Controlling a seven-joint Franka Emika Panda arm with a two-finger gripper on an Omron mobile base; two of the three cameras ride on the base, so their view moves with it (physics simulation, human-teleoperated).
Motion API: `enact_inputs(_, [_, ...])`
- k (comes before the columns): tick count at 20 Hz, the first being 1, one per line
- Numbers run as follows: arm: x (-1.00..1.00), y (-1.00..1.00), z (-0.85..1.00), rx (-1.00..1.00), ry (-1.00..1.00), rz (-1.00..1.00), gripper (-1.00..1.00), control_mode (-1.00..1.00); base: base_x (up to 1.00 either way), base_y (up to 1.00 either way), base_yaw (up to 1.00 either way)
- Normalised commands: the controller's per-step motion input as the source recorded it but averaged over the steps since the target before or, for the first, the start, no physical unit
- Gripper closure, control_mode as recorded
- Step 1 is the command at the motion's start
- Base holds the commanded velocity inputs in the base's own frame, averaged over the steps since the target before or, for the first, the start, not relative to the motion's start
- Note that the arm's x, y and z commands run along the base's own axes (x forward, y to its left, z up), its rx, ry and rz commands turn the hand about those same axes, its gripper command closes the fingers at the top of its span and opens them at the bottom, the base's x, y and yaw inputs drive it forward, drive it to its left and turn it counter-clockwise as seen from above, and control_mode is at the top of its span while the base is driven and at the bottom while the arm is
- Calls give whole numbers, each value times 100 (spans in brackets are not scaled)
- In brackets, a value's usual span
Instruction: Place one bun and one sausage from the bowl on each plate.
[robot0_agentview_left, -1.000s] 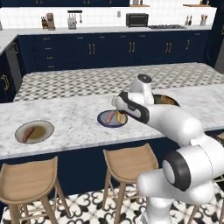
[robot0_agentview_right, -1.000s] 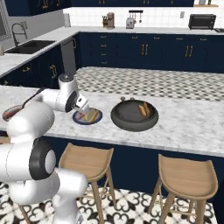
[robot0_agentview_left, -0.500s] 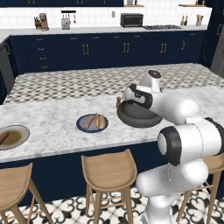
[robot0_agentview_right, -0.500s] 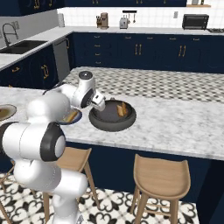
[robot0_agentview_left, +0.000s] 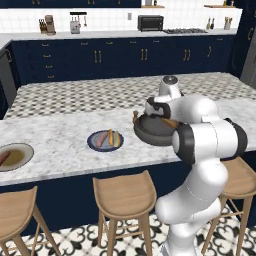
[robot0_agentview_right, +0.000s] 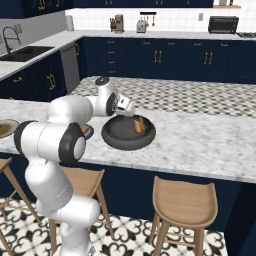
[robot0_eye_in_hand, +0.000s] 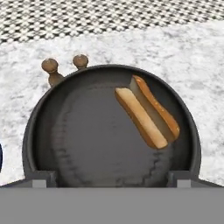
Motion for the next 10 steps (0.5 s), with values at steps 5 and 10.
enact_inputs(5, [4,-55,-15,-15,1,4,-100,-100,0,0,0])
enact_inputs(10, [33,-59,-37,-1,6,2,-100,-100,0,0,0])
